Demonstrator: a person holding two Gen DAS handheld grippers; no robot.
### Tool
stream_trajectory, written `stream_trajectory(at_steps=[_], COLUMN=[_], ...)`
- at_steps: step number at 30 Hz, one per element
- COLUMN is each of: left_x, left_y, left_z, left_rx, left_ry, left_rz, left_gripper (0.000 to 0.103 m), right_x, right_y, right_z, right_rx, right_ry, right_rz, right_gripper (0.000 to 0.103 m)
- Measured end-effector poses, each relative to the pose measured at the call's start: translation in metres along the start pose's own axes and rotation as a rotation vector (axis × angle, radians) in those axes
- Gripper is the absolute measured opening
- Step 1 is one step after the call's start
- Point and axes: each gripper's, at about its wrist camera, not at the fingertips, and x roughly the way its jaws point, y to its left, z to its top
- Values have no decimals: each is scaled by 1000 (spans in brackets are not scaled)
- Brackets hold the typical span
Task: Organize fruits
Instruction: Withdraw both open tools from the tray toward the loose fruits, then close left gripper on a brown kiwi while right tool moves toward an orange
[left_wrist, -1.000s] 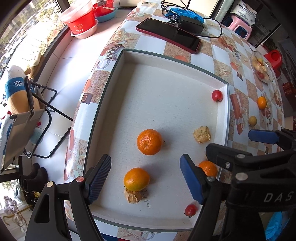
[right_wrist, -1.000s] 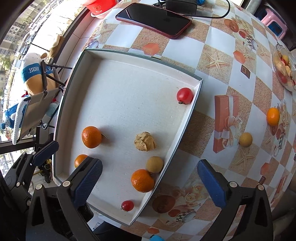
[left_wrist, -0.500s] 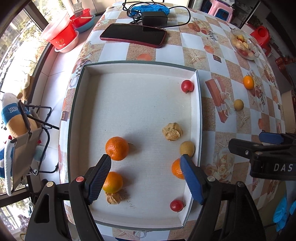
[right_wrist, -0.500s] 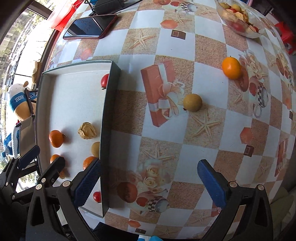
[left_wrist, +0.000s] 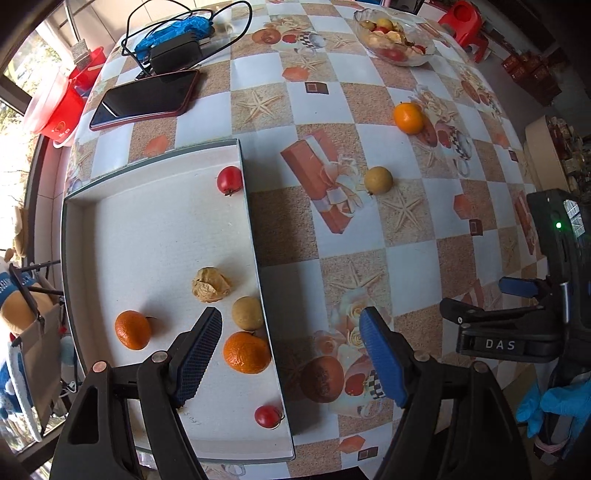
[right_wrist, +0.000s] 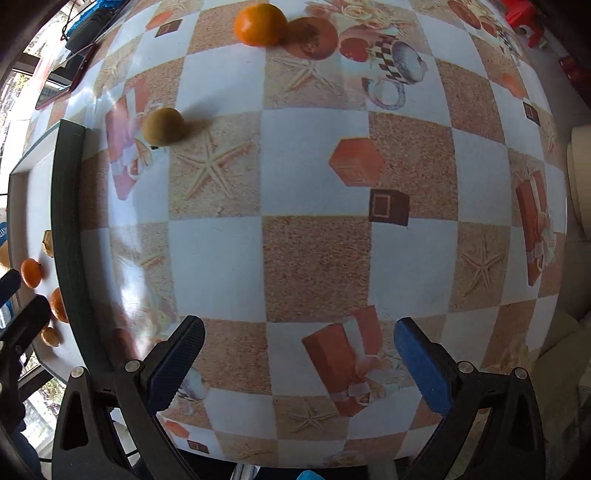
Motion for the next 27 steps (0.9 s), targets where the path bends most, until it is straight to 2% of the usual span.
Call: stream_trajectory(at_steps=[7,10,17,19,21,26,27], left_x=[8,21,60,71,80,83,83], left_y=[-31,-46,-76,-77,-77,-82,-84], left_z=[42,60,92,97,101,104,105], left_rx=[24,47,87,71,57,68,71], left_ry=[5,13,41,59,81,60,55], left_rz=[-31,-16,27,31,31,52,51], left_gripper=[80,80,79,74,63,60,55], right_x=[24,27,28,26,24,27,25], right_y=[-54,-67,-81,-83,-76,-76,-76], right_z=[-20,-32,-35,-36,-34,-35,-34], right_rx=[39,75,54,52,50,33,27], right_ry=[33,26,0,-4,-9,-27,-30], right_rz=[-76,-11,-11,-12,-13,-17,-18], right_gripper=[103,103,103,103,103,103,103])
